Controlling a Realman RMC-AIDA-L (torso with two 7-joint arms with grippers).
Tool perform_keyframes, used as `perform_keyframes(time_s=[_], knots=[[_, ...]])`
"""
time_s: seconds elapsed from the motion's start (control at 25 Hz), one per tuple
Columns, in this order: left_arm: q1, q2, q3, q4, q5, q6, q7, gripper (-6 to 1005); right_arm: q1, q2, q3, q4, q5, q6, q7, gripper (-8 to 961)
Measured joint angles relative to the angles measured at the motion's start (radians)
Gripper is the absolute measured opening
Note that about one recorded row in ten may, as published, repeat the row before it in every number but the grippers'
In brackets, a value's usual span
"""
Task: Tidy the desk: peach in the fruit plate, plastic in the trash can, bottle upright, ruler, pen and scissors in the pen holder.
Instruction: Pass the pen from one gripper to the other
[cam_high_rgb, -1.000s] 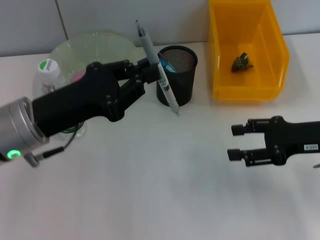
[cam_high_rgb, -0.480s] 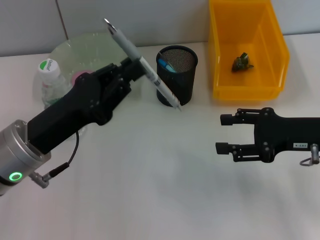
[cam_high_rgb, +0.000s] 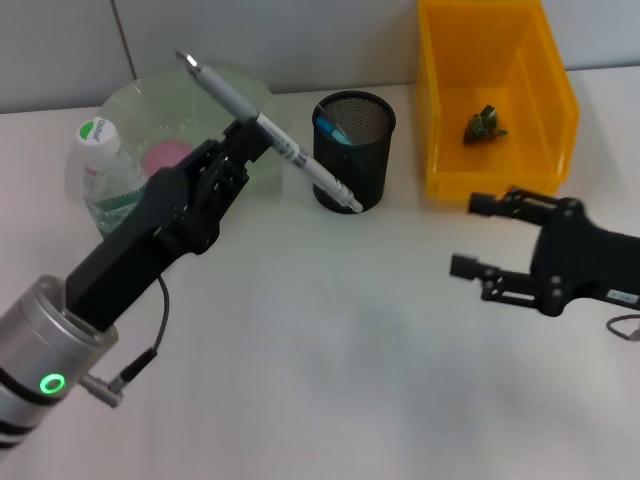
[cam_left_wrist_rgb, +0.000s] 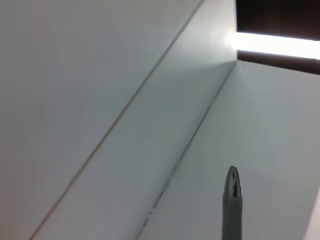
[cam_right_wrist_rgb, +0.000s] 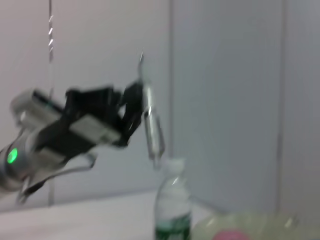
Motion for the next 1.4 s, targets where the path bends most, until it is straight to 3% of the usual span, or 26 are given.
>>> perform_keyframes(time_s=[0.04,0.12,0.24,0.28,0.6,0.8,1.28,1.4], knots=[[0.000,0.000,0.000,0.000,0.000,0.000,0.000,128,0.000,0.000,0.000,0.000,0.000,0.000,0.000,733],[0.010,0.000,0.127,-0.004,-0.159,-0.018,0.019,128,-0.010,0.001,0.004,0.031,0.026,-0.011,-0.085,731],[0.011,0.000,0.183,0.000,-0.228,-0.026,0.021,128,-0.012,0.003,0.002,0.060,0.029,-0.016,-0.159,728],[0.011,0.000,0.245,0.008,-0.296,-0.029,0.018,128,-0.013,0.004,0.002,0.073,0.029,-0.018,-0.183,727],[0.016,0.000,0.382,0.060,-0.443,-0.034,0.011,127,-0.003,0.017,0.008,0.194,0.070,-0.023,-0.413,719],[0.028,0.000,0.453,0.077,-0.534,-0.035,0.008,127,0.029,0.017,0.000,0.272,0.110,-0.024,-0.515,714],[0.039,0.000,0.466,0.096,-0.561,-0.054,-0.029,127,0.063,0.019,-0.004,0.312,0.111,-0.079,-0.528,701],[0.053,0.000,0.507,0.109,-0.614,-0.078,-0.044,127,0.060,0.019,-0.002,0.321,0.111,-0.106,-0.530,698]])
